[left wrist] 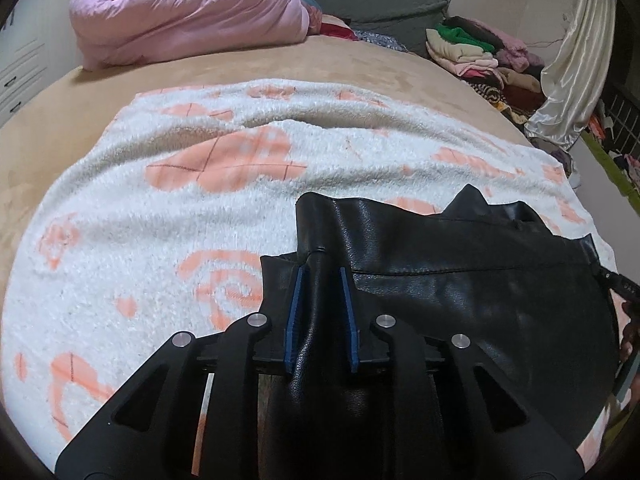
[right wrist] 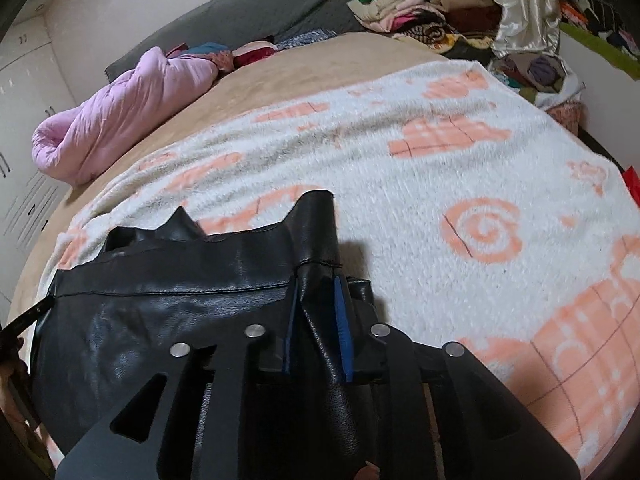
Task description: Fold large clothes
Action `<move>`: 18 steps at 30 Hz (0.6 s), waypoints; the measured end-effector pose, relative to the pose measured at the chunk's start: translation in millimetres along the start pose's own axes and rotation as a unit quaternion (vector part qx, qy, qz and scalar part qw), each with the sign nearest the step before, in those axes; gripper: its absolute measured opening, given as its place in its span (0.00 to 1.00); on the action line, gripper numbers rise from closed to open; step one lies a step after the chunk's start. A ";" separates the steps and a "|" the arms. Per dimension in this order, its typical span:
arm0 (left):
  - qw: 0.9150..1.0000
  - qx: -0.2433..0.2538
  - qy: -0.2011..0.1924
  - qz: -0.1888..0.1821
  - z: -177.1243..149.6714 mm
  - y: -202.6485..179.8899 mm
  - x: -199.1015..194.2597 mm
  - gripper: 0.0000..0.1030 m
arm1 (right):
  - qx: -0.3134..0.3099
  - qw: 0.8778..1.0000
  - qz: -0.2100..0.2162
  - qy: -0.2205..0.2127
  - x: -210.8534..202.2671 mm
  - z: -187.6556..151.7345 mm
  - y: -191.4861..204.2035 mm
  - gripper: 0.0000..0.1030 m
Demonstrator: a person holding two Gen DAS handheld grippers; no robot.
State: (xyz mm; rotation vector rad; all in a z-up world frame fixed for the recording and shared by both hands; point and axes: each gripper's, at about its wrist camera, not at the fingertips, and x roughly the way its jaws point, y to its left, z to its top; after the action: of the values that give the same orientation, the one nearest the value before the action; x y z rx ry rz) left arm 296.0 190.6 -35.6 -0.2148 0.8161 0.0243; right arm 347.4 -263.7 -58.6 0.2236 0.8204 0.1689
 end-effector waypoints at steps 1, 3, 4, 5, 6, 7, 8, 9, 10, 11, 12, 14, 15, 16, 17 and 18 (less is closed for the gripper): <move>1.000 0.000 0.000 0.000 0.3 0.4 0.5 0.12 | 0.004 1.000 0.001 0.002 1.1 -0.8 -1.4 0.18; 1.000 0.002 0.000 0.003 0.6 -0.3 0.0 0.12 | 0.006 1.000 0.001 0.000 0.8 -1.2 -2.6 0.18; 1.000 0.004 -0.001 0.005 0.9 -0.7 -0.8 0.13 | 0.005 1.000 0.000 -0.001 -0.2 -1.4 -2.2 0.19; 1.000 0.006 -0.003 0.007 1.3 -1.6 -2.7 0.13 | 0.005 1.000 -0.002 -0.002 -1.2 -1.6 -2.0 0.22; 1.000 0.009 -0.004 0.010 1.5 -2.5 -3.8 0.13 | 0.006 1.000 -0.006 -0.001 -1.8 -1.5 -2.4 0.24; 1.000 0.010 -0.003 0.012 1.6 -3.2 -4.8 0.14 | 0.009 1.000 -0.005 0.000 -2.2 -1.1 -3.1 0.24; 1.000 0.011 -0.003 0.014 1.9 -3.9 -5.3 0.15 | 0.012 1.000 -0.001 0.001 -2.6 -0.9 -4.5 0.25; 1.000 0.012 -0.004 0.017 1.9 -4.3 -6.2 0.17 | 0.016 1.000 0.001 0.003 -2.9 -0.6 -5.8 0.27; 1.000 0.011 -0.004 0.019 2.1 -4.5 -6.7 0.18 | 0.020 1.000 0.003 0.006 -3.5 -0.6 -7.3 0.28; 1.000 0.011 -0.003 0.019 2.5 -4.5 -7.3 0.19 | 0.023 1.000 0.004 0.006 -4.3 -0.2 -8.0 0.29; 1.000 0.011 -0.003 0.022 3.0 -4.6 -7.9 0.21 | 0.024 1.000 0.006 0.005 -5.2 0.3 -8.4 0.30; 1.000 0.012 -0.004 0.028 4.0 -5.5 -10.0 0.27 | 0.029 1.000 0.007 0.005 -8.4 0.5 -9.6 0.38; 0.999 0.014 -0.005 0.031 4.5 -6.6 -11.5 0.34 | 0.031 1.000 0.003 0.005 -9.9 0.3 -10.4 0.49; 0.999 0.014 -0.006 0.032 5.0 -7.4 -12.9 0.41 | 0.033 0.999 -0.004 0.005 -11.0 0.1 -11.5 0.53; 0.999 0.016 -0.006 0.033 5.4 -7.6 -13.7 0.45 | 0.037 0.999 -0.002 0.005 -12.8 -0.2 -14.1 0.54; 0.999 0.017 -0.005 0.035 5.8 -8.5 -14.9 0.50 | 0.041 0.999 0.002 0.004 -14.0 -0.1 -16.1 0.56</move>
State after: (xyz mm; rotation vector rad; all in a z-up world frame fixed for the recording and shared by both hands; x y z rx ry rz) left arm 290.8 184.4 -19.4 -0.1531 0.8123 0.0774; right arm 338.9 -282.4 -53.1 0.3016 0.8365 0.1403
